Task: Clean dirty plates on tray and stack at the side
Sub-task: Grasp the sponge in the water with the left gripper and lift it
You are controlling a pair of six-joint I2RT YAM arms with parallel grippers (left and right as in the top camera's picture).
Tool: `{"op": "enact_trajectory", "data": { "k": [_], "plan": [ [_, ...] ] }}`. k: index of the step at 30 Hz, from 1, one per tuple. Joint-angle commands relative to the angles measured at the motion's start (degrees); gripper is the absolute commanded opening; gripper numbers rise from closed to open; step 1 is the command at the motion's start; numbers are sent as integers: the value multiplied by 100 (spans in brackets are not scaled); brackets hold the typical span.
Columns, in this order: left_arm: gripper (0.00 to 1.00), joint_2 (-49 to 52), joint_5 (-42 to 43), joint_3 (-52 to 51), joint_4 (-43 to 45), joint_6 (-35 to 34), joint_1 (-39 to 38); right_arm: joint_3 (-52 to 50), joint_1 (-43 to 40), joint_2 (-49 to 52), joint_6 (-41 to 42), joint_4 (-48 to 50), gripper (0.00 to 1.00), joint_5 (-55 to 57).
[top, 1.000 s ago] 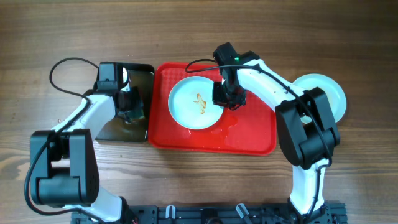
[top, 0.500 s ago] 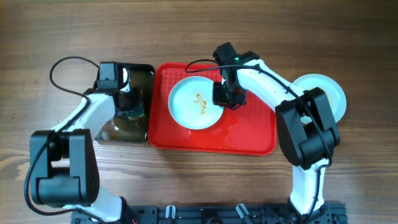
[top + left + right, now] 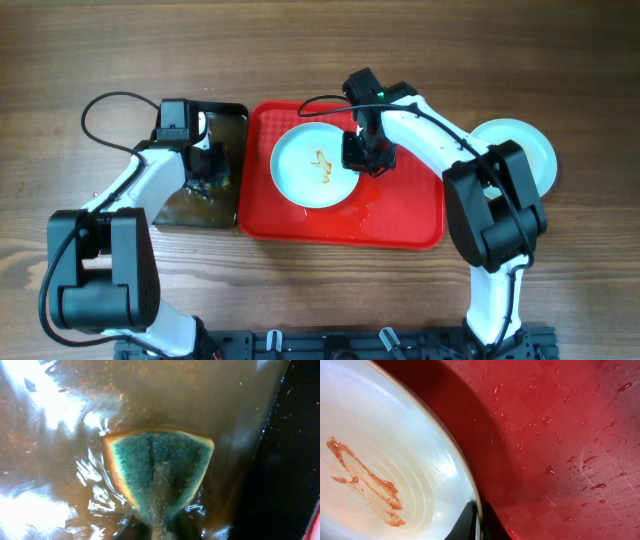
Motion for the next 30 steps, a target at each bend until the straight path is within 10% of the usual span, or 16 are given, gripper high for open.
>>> {"op": "enact_trajectory", "data": {
  "k": [1, 30],
  "plan": [
    [4, 59, 35, 26, 33, -2, 0, -157, -2, 219, -57, -120, 4, 317],
    [4, -2343, -402, 26, 42, 17, 7, -157, -2, 219, -201, -136, 4, 317]
  ]
}}
